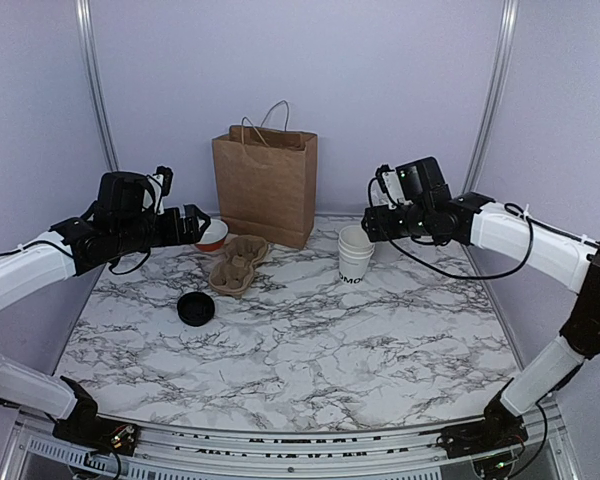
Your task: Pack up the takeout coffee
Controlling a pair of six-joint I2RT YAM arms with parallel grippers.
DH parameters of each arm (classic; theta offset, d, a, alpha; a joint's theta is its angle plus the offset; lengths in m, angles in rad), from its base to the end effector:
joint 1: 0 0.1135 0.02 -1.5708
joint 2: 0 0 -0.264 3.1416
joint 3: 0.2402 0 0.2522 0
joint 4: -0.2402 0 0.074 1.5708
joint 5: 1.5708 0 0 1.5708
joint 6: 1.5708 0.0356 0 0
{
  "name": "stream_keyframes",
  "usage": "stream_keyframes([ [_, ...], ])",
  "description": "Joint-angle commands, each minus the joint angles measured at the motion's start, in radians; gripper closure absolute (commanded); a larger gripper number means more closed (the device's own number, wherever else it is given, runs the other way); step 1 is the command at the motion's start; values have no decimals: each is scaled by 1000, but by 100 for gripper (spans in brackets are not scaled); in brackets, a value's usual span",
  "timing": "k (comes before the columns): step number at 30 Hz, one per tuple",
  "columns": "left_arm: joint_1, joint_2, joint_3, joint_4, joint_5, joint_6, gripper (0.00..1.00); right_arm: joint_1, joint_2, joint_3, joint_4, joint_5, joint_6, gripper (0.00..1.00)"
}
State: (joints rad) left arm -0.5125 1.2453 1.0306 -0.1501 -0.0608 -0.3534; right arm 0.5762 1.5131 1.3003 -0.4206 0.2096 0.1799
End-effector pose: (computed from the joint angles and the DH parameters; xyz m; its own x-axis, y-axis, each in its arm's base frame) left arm 0.2538 -0.1403 0.3310 -0.4440 -0.1466 -0.8840 0.3052 0.9028 -0.3030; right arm 0.2930 0.1815 0.3196 -0.5585 -0.1542 -0.8151 -0.2971 0.9546 0.0231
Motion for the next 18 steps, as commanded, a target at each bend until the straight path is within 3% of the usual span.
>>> stream_keyframes([
  [1, 3, -9, 2, -33, 14, -2, 1, 5, 93, 127, -57, -53, -7, 30],
  [9, 5, -45, -10, -55, -5, 7, 1, 10, 277, 302, -150, -133, 5, 50],
  [18, 5, -44, -15, -56, -7, 11, 1, 34, 390, 392, -207, -83, 1, 57],
])
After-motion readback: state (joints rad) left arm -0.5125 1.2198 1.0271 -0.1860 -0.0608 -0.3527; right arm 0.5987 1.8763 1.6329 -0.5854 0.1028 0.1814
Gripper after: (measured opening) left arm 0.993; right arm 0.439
